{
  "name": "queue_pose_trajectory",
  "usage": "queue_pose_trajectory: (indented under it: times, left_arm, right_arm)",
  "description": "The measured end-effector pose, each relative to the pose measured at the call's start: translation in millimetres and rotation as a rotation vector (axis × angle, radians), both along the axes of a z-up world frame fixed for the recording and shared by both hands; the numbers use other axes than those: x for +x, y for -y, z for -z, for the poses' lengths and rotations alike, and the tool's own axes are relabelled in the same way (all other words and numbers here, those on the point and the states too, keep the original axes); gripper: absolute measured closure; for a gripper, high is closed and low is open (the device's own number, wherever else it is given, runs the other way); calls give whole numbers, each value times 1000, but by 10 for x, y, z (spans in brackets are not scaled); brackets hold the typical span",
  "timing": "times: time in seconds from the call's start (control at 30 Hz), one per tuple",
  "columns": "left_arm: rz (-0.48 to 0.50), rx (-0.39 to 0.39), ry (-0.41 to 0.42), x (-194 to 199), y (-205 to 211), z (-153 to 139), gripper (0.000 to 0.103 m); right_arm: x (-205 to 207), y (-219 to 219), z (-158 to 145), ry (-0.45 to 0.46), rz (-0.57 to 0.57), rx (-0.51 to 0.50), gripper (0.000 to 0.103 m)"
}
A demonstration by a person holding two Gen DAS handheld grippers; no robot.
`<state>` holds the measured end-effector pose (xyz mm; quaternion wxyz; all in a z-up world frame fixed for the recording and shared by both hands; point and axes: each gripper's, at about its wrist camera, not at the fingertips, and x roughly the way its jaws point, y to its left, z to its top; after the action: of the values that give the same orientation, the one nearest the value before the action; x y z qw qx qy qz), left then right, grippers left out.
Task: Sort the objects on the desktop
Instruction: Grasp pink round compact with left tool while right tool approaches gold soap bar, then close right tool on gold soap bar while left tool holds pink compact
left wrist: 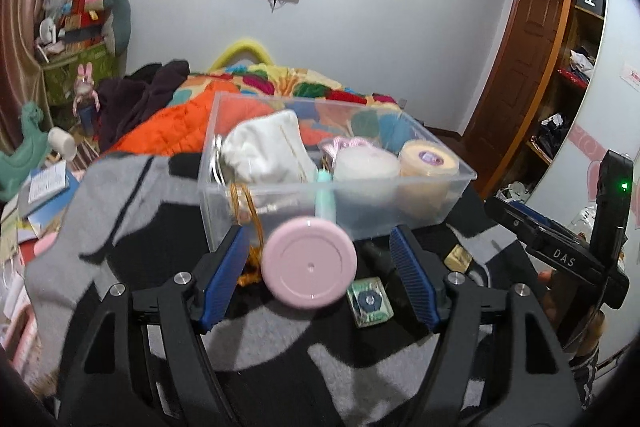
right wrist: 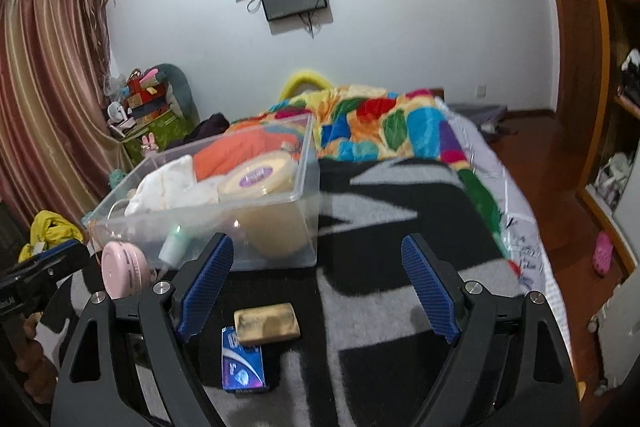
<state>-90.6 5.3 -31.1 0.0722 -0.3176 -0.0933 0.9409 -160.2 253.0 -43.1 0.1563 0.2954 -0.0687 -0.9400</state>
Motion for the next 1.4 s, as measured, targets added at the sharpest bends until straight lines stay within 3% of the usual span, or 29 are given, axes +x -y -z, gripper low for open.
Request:
queue_pose_trajectory:
  times: [0.37,0.63,0.77,0.87,0.9,1.07,1.2,1.3,1.4]
  left_arm:
    - [-10,27,97,-130,-37,313,30]
    - [-21,-15,108,-194,-131,307,30]
    - [-38,-72,124,-288,-214,330,30]
    - [-53,-90,145,-357,-224,361,35]
    - [-65,-92,143,-357,-210,364,40]
    - [-91,-84,140,-346,-164,371,40]
    - [-95,-96,132,-323,-170,369,41]
    - [-95,-89,119,-281,-153,357,41]
    - [-91,-66,98,-204,-118,331,41]
  right_arm:
    - [-19,94,211,58,-79,38,19]
    - [-20,189,287,67,-116,70,19]
    - [25,265,294,51,-146,103,20]
    - [37,304,305,44,-146,125,21]
    - [37,311,309,45,-151,127,22]
    - [17,366,388,83,-190,163,41]
    - [61,405,407,77,-221,184,46]
    - [71,397,418,86,-241,168,52]
    - [81,363,411,94,-276,126,64]
